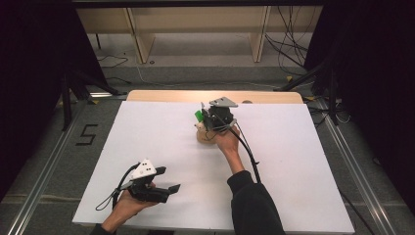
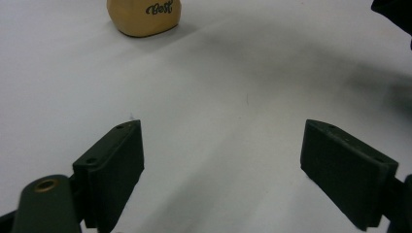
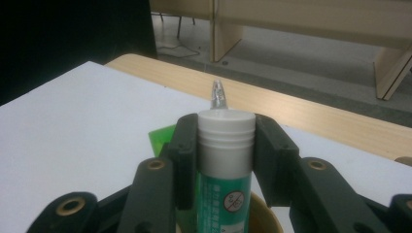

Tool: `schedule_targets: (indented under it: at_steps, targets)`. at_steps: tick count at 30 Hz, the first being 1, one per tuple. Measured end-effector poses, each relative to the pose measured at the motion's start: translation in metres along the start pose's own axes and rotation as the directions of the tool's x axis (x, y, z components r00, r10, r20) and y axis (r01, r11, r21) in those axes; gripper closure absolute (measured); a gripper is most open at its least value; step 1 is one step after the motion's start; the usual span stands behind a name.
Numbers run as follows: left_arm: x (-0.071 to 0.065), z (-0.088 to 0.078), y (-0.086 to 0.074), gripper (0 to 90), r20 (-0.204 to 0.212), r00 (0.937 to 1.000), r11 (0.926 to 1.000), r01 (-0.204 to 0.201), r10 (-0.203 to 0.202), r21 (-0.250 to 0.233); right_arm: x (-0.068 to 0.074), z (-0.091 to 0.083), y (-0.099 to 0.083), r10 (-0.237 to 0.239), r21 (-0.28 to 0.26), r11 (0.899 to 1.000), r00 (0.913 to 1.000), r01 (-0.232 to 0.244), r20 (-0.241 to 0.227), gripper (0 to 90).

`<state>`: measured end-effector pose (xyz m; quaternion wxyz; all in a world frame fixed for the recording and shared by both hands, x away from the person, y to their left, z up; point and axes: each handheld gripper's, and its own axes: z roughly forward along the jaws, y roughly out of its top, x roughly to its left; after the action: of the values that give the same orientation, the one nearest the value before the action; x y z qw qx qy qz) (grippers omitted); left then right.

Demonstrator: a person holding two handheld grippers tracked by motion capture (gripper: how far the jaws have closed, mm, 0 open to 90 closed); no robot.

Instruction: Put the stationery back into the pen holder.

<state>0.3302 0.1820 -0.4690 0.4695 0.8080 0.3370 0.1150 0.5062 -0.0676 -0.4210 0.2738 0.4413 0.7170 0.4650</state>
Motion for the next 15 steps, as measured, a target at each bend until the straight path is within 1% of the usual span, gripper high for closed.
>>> schedule_targets:
  at_steps: [3, 5, 6, 9, 11, 15]
  targets:
    - [0.0001, -0.0002, -0.0002, 15.5, 0.000, 1.0000, 1.0000, 0.004, -0.004, -0.001, -0.0008, 0.0031, -0.0015, -0.005, 0.004, 1.000, 1.0000, 0.005, 0.005, 65.1]
    - [0.0002, -0.0006, -0.0001, 15.5, 0.001, 1.0000, 1.0000, 0.001, -0.001, 0.000, -0.0024, 0.0037, -0.0033, 0.008, 0.014, 1.000, 1.0000, -0.008, -0.004, 65.1]
    - [0.0002, -0.0005, -0.0001, 15.5, 0.000, 1.0000, 1.0000, 0.001, -0.001, 0.001, -0.0024, 0.0032, -0.0042, 0.011, 0.007, 1.000, 0.9999, -0.011, -0.007, 65.1]
    - [0.0002, -0.0001, -0.0002, 15.5, -0.001, 1.0000, 1.0000, -0.004, 0.004, 0.005, -0.0003, 0.0004, -0.0053, -0.002, 0.005, 1.000, 0.9999, 0.002, -0.015, 65.0]
    - [-0.0001, -0.0002, 0.0000, 15.5, -0.001, 1.0000, 1.0000, -0.004, 0.004, 0.004, 0.0017, -0.0022, -0.0066, -0.019, 0.008, 1.000, 0.9996, 0.020, -0.021, 64.7]
    - [0.0001, 0.0003, -0.0003, 15.5, -0.001, 1.0000, 1.0000, -0.004, 0.004, 0.005, 0.0027, -0.0057, -0.0057, -0.032, 0.031, 0.999, 0.9990, 0.033, -0.030, 64.3]
